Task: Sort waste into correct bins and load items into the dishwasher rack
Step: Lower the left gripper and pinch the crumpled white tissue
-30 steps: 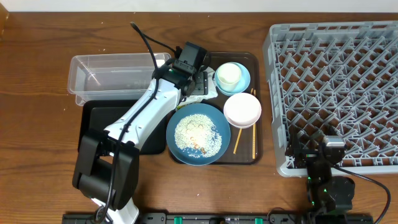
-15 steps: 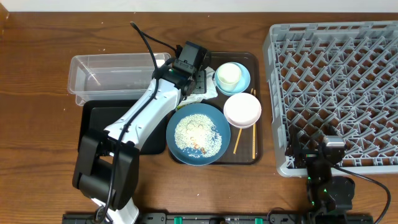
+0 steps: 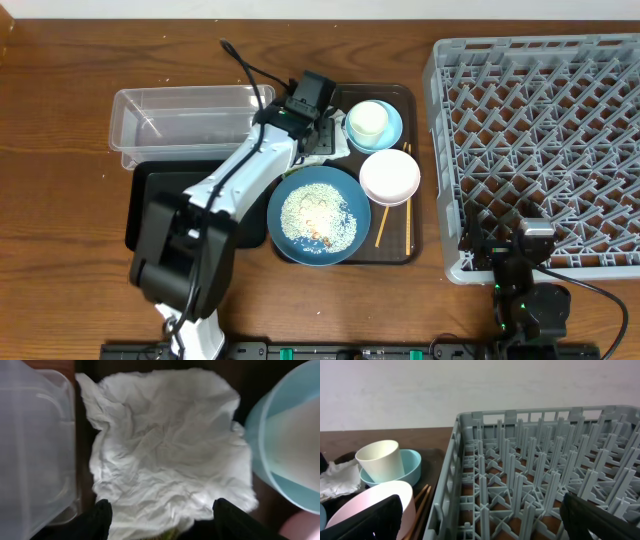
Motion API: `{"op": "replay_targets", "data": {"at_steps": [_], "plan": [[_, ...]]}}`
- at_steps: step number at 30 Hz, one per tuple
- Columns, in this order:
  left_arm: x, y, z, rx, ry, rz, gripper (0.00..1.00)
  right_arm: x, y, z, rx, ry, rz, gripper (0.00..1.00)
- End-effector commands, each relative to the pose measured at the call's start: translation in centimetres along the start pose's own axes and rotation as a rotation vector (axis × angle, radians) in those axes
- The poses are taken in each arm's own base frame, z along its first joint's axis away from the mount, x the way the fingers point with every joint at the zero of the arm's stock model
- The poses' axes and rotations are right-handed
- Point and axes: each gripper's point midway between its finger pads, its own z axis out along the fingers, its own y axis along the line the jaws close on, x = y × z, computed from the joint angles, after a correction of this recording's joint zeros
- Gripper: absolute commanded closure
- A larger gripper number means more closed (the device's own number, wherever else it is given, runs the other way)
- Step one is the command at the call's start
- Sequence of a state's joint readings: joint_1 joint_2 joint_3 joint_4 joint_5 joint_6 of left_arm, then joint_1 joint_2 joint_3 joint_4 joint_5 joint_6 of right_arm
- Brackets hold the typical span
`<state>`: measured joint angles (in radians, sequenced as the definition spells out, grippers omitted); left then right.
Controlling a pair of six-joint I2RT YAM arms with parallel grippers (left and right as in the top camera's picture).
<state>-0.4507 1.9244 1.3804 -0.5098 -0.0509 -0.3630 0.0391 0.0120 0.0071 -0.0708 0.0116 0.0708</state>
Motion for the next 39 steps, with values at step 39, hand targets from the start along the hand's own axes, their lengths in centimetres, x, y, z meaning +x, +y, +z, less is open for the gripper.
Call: {"op": "replay_targets", "data": {"at_steps": [39], "plan": [[2.8, 0.5, 5.3, -0.026, 0.073, 0.01, 0.37, 0.2, 0.2, 0.0, -0.009, 0.008, 0.002, 0.01]]}}
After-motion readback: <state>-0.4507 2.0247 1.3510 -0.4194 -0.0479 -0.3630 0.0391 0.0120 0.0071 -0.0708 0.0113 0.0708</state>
